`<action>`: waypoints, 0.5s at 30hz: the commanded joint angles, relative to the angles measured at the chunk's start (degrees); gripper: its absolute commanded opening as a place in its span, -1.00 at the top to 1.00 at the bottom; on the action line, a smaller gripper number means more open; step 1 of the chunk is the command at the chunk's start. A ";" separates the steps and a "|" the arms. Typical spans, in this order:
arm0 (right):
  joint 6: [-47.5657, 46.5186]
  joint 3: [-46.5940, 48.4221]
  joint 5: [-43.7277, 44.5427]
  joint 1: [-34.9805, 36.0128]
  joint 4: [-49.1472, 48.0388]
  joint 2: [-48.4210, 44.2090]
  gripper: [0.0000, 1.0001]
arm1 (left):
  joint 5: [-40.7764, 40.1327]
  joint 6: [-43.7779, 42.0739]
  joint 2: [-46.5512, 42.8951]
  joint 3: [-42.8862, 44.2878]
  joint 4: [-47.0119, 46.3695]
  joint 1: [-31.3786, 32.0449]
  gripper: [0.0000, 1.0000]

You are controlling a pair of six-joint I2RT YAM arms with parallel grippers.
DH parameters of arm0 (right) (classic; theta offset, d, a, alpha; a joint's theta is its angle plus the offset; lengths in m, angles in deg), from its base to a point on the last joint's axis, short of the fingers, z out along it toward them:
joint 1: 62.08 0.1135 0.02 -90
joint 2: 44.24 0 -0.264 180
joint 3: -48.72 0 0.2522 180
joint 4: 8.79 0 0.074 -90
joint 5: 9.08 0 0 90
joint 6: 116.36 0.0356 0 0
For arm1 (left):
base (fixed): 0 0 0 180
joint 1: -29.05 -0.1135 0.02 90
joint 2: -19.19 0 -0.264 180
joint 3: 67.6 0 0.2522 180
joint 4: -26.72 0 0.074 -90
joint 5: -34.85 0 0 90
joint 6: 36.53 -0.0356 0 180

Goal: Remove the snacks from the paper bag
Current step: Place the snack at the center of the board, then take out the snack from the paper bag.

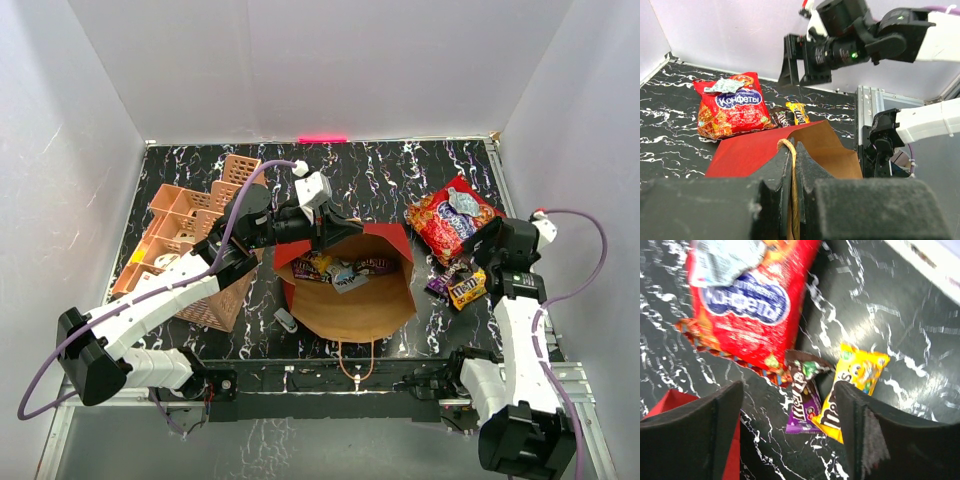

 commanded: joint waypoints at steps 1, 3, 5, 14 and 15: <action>-15.06 6.85 -5.11 -0.23 -4.03 -2.49 -0.61 | -0.13 -0.73 -2.58 -0.25 -1.48 0.22 1.00; -20.88 8.83 -12.44 1.24 -4.35 -2.70 -0.64 | -0.47 -0.71 -2.58 -0.33 -1.56 0.21 1.00; -24.74 10.19 -25.48 4.26 -5.91 -3.03 -0.69 | -1.29 -0.85 -2.71 -0.50 -1.52 0.22 1.00; -38.41 10.36 -32.59 23.82 -12.25 -11.18 -0.78 | -5.69 -2.59 -3.47 -0.95 -0.62 0.22 1.00; -43.54 9.87 -30.32 25.75 -11.63 -12.90 -0.78 | -5.69 -2.74 -3.43 -0.88 -0.54 0.22 1.00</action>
